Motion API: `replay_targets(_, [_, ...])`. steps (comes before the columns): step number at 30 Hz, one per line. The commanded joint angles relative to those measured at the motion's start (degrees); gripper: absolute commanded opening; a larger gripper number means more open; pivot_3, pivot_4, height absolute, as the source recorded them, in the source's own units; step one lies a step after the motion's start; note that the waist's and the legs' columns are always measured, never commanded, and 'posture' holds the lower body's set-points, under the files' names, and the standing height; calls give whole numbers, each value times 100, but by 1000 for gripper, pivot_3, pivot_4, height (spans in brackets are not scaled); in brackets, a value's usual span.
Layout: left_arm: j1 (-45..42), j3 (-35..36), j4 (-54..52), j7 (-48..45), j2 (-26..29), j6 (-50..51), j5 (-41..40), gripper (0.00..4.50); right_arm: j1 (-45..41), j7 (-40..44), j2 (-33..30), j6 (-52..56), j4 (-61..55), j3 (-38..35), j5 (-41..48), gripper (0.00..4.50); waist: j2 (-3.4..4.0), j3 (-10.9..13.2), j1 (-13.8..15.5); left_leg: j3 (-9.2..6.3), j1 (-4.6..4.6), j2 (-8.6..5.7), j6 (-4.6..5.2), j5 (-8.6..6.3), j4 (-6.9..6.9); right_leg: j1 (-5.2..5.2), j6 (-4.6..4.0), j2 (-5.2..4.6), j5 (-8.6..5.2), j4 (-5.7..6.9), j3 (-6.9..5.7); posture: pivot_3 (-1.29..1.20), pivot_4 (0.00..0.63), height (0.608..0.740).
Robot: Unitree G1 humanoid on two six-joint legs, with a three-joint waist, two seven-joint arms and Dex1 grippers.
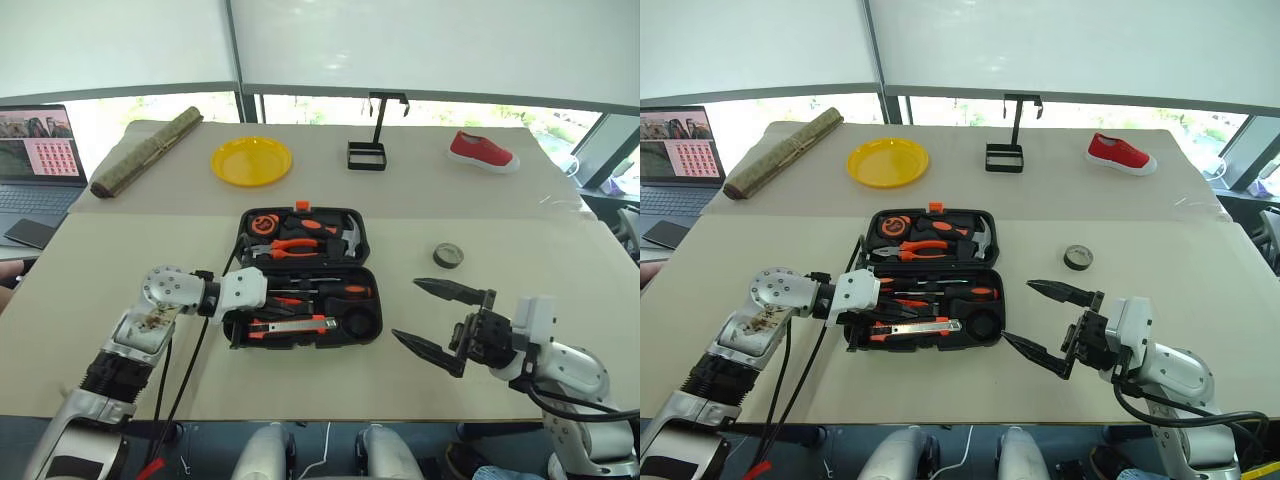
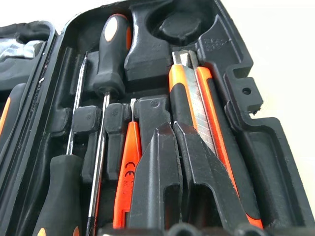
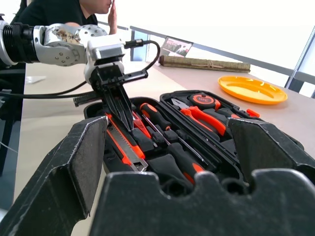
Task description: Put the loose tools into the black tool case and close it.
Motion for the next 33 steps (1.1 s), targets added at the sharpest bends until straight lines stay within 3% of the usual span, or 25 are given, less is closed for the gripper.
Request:
replay_targets(1, [299,-495,406,-137,39,-118,417,133,-110,-107,36,-148,-59,-10,-52,4500,3,-9,0,0,1,0,0,0,0,0,0,-1,0,0,1,0,150,740])
replay_targets(7, [233,-263,661,-32,-74,-725,243,133,-188,-172,52,-176,-29,28,-85,4500,10,-22,-12,1,7,1,0,0,-1,4,-1,0,0,0,2,0,150,740])
replay_targets(10, [193,294,477,5,-320,-620,-555,133,-114,-223,29,-165,-83,-98,-21,4500,13,-23,-6,1,7,1,0,0,-1,4,-2,-2,0,1,3,0,150,740])
replay_targets(13, [225,781,133,-280,-216,-170,-1316,133,85,-262,-75,-90,-154,-393,133,4500,-7,-10,1,-2,-16,2,0,0,4,-16,-2,-4,1,6,-2,0,150,740])
replay_targets(16, [314,1228,-16,-424,166,-50,-1611,742,463,-255,-217,-63,-186,-860,257,4500,-19,1,-11,-2,-28,2,0,0,3,-27,-2,-4,1,5,-2,0,150,740])
replay_targets(24, [572,1345,-5,-655,289,-397,-1569,3590,912,-198,-169,-236,-167,-1060,208,4500,-17,3,-16,1,-15,4,0,0,-3,-19,-3,-6,0,0,1,0,150,740])
replay_targets(28, [593,1223,206,-748,236,-573,-1445,3590,1104,-256,-92,-281,-310,-1120,237,4500,-18,4,-9,0,-20,3,0,0,-2,-20,-3,-7,0,-2,0,0,150,740])
replay_targets(29, [590,1144,304,-761,209,-660,-1345,3051,1139,-251,-86,-293,-313,-1136,238,4500,-18,4,-9,1,-20,3,0,0,-3,-20,-3,-7,0,-2,0,0,150,740])
replay_targets(30, [577,1071,388,-765,168,-756,-1254,2913,1165,-249,-81,-303,-320,-1139,233,4500,-18,4,-10,0,-19,3,0,0,-4,-20,-3,-7,0,-3,0,0,150,740])
replay_targets(33, [434,882,508,-581,-133,-825,-1092,1756,1153,-273,-83,-291,-344,-1100,213,4500,-18,4,-6,1,-20,3,0,0,-3,-19,-2,-7,0,-4,0,0,150,740])
